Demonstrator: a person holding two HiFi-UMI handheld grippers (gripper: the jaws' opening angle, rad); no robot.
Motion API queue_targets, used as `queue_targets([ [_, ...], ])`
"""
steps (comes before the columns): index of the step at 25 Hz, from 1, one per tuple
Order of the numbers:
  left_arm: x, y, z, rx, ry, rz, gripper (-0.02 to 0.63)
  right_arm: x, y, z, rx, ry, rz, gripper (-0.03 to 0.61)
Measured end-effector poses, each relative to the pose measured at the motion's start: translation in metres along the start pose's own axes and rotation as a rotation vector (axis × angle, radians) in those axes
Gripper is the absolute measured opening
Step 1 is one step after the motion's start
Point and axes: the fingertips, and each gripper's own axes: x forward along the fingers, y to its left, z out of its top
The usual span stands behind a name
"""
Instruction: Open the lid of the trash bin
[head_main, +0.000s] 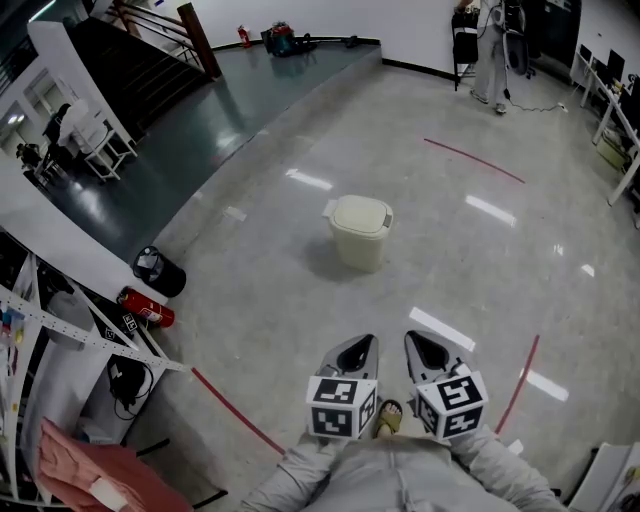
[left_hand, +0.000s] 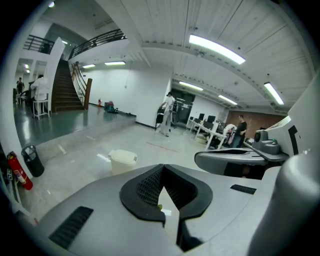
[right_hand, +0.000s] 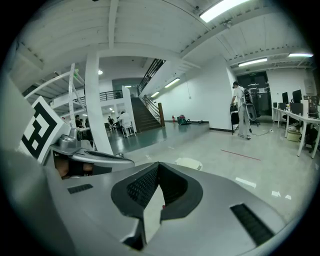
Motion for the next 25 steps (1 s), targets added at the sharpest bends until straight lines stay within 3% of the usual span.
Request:
queue_targets([
  [16, 0.053, 0.007, 0.032, 0.017, 0.002, 0.042, 0.005, 0.037, -0.046, 0.011, 0.009, 0.028, 0.054, -0.006],
  [25, 0.111, 0.048, 0.067, 0.026, -0.001, 0.044, 0.005, 0.093, -0.083, 0.035, -0.002, 0.032, 0.019, -0.006],
])
